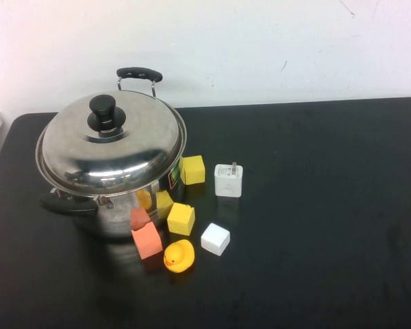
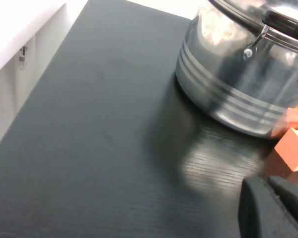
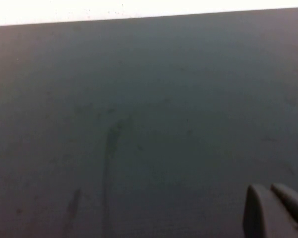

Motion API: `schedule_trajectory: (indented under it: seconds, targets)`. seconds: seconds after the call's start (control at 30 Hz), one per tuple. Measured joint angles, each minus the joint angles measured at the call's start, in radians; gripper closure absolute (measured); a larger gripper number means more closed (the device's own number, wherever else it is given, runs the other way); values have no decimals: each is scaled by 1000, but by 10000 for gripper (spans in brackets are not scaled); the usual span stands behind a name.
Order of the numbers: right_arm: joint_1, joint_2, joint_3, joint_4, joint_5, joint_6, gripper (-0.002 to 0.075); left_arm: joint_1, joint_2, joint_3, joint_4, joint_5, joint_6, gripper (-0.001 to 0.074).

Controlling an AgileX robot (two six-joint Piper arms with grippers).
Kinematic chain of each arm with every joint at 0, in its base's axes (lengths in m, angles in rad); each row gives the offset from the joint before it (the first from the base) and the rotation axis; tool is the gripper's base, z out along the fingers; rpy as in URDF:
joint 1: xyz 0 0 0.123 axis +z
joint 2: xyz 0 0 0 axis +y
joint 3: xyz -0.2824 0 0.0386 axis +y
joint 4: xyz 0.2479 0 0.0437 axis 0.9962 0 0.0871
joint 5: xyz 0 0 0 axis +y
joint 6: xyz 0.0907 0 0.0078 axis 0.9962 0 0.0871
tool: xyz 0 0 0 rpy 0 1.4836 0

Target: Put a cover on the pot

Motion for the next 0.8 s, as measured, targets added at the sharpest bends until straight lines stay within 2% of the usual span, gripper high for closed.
schedule_trajectory:
  seconds: [0.3,0.57,0.8]
  targets:
    - [0,0,0,0,0,0,728,0,0,0,0,0,0,736]
    - [-82,0,0,0,0,0,728,0,0,0,0,0,0,736]
    - [-89,0,0,0,0,0,728,0,0,0,0,0,0,738]
